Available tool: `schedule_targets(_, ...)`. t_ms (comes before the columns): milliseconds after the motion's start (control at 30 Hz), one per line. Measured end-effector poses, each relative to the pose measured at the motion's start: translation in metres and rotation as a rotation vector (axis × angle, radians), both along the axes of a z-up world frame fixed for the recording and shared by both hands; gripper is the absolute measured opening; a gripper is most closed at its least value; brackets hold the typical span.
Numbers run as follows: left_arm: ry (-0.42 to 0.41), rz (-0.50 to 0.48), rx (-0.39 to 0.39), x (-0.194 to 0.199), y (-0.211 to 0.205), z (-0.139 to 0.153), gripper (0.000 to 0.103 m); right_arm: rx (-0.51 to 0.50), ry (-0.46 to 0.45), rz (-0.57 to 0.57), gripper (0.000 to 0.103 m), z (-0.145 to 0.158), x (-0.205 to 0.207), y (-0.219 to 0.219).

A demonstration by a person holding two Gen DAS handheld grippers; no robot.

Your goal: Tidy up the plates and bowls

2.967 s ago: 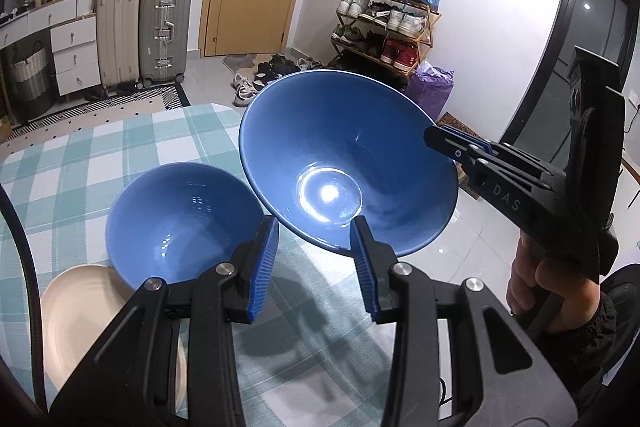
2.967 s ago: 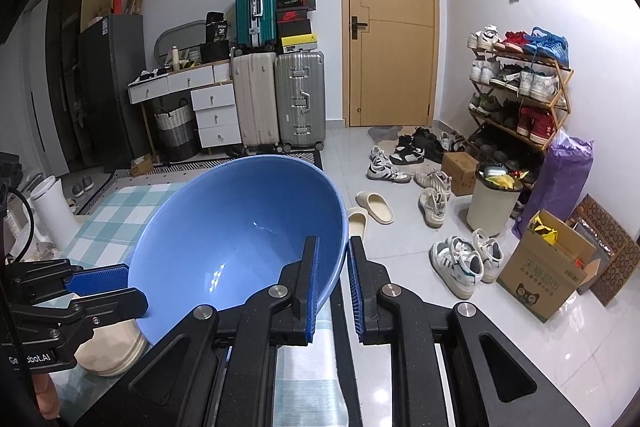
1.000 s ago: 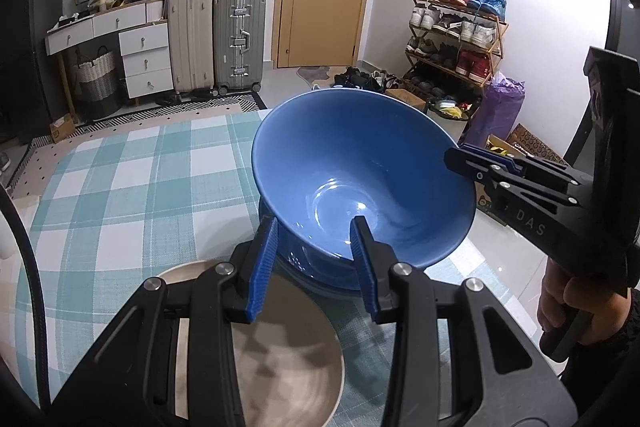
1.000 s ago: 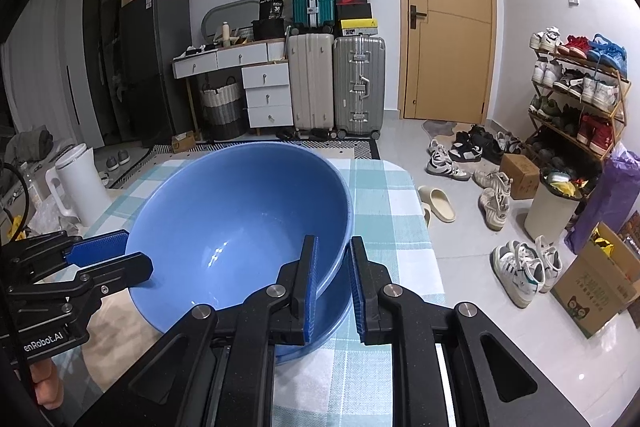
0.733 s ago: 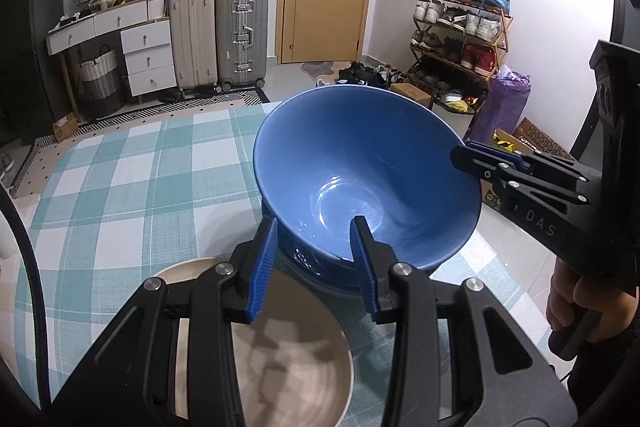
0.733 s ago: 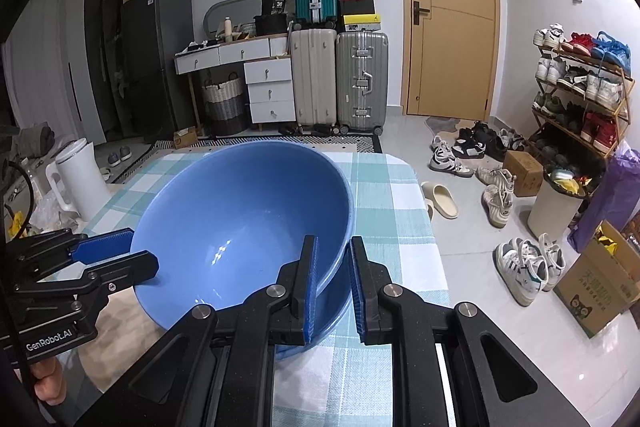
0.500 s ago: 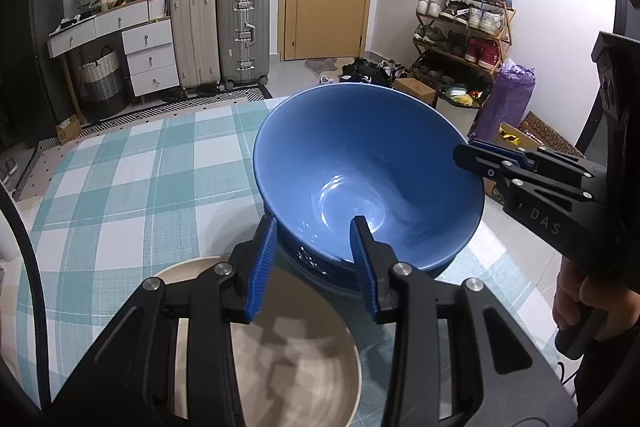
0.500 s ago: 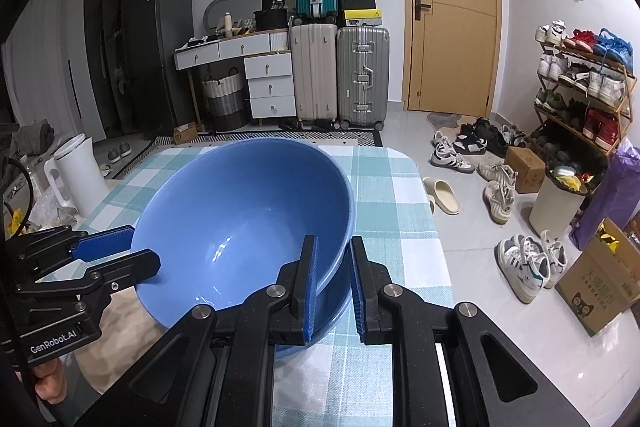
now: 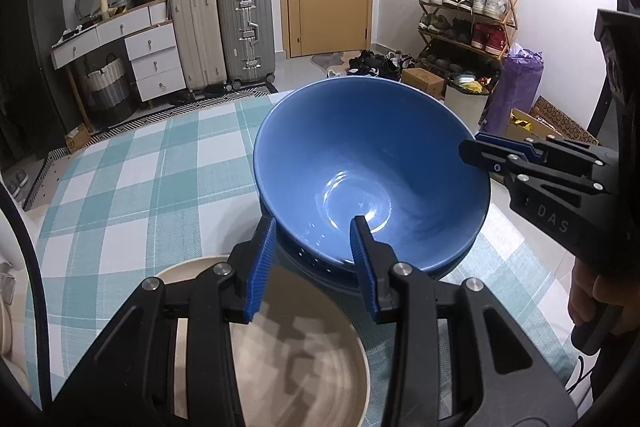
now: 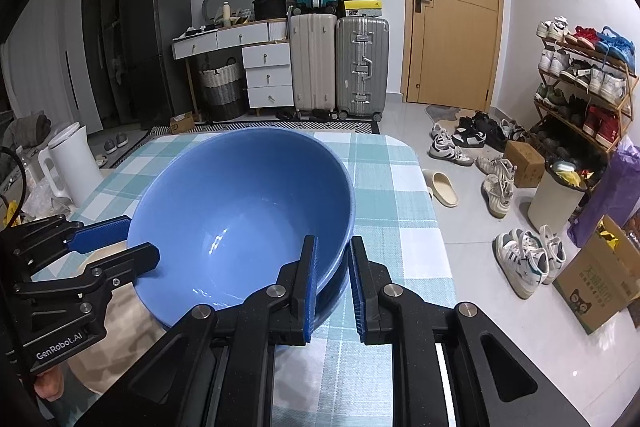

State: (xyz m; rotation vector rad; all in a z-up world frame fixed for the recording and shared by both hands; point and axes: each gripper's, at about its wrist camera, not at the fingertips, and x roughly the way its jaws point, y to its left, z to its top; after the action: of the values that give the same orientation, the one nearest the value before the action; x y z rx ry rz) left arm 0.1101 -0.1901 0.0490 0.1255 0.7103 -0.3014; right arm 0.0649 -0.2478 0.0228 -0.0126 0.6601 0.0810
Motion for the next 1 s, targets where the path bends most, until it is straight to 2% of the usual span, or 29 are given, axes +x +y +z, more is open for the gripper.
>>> schedule_targets(467, 0.022, 0.0, -0.001, 0.007, 0.007, -0.011, 0.035, -0.024, 0.018, 0.008, 0.016, -0.009, 0.001, 0.006)
schedule_targets(700, 0.061, 0.006, -0.021, 0.014, 0.012, -0.018, 0.036, -0.034, 0.037, 0.017, 0.017, -0.015, 0.002, 0.01)
schedule_targets(1000, 0.107, -0.011, -0.089, 0.022, 0.022, -0.022, 0.045, -0.041, 0.068, 0.038, 0.03, -0.02, 0.005, 0.013)
